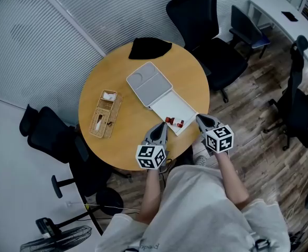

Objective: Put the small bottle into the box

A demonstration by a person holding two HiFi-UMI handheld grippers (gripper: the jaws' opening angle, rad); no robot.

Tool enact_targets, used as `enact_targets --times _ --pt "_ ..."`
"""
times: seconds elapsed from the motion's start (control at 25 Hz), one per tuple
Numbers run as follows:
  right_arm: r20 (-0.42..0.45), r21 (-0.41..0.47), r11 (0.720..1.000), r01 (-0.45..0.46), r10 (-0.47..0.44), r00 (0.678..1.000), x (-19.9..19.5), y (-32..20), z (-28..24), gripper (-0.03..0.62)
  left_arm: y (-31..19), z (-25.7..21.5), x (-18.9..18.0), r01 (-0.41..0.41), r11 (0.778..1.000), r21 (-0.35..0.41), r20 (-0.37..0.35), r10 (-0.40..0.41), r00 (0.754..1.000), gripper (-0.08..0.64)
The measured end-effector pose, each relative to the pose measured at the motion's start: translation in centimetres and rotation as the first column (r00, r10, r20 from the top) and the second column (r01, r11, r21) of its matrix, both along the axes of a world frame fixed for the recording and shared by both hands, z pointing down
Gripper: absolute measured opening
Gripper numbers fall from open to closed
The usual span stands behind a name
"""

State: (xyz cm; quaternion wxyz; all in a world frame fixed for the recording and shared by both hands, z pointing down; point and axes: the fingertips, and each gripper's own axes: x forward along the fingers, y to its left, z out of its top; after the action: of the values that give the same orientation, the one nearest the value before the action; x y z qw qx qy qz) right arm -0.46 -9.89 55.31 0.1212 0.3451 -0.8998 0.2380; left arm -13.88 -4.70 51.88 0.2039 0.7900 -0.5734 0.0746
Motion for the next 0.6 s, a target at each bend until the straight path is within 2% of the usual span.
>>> enact_targets --times 0.28,0.6 --pt "0.011 -0.034 0.999 0.031 -0.031 0.999 -0.7 0.8 0.6 0.017 0.9 0.0 0.3 -0.022 1.000 0.010 0.045 0.022 0.999 0.029" --pt "0.023 -0.023 0.999 0.047 -0.046 0.999 -0.9 1.0 0.1 0.017 0.8 0.2 0.6 -0.009 1.000 0.004 0.091 0.009 0.996 0.029"
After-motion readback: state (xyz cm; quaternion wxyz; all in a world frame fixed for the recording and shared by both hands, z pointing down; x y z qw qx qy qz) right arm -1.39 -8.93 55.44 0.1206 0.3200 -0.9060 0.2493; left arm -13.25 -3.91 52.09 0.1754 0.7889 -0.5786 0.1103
